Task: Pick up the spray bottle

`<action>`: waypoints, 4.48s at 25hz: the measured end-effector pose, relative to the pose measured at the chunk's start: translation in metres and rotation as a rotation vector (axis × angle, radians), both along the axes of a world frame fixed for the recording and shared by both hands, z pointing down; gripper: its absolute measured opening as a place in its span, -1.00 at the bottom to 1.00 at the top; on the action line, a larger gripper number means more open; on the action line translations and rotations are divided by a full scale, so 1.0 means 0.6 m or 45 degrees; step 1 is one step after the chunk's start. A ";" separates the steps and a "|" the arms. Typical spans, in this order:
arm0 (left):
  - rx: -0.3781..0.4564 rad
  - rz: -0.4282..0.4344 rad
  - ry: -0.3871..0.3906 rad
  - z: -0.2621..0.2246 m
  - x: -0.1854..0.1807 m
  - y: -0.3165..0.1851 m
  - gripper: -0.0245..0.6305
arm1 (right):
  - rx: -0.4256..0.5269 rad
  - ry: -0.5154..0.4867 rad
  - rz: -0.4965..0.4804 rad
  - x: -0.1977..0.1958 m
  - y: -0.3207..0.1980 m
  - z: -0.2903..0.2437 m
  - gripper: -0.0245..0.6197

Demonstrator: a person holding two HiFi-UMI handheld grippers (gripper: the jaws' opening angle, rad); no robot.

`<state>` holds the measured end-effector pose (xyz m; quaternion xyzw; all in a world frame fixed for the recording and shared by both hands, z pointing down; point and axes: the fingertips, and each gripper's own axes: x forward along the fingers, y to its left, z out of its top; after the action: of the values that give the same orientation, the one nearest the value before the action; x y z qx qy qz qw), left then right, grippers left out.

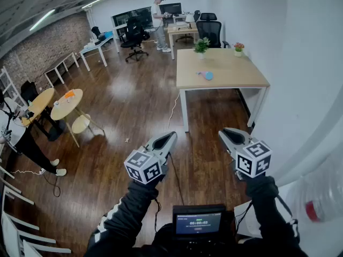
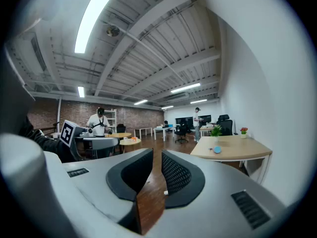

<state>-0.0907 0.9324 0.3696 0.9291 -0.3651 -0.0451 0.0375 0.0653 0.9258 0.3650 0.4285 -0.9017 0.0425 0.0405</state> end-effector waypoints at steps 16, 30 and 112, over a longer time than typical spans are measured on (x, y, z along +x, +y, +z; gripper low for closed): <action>-0.042 0.160 -0.108 0.020 -0.098 -0.702 -0.91 | -0.053 0.042 0.154 -0.095 -0.698 0.006 -0.81; -0.051 0.155 -0.132 -0.007 -0.015 -1.311 -0.91 | -0.060 0.031 0.139 -0.029 -1.308 -0.033 -0.81; -0.489 0.121 -0.178 0.206 0.191 -2.798 -0.42 | -0.841 0.043 -0.077 0.133 -2.826 0.287 0.10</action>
<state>0.0241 -0.7463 0.4930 0.9219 -0.3246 0.0918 0.1907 0.1449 -0.7696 0.5372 0.3660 -0.8506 0.3243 0.1934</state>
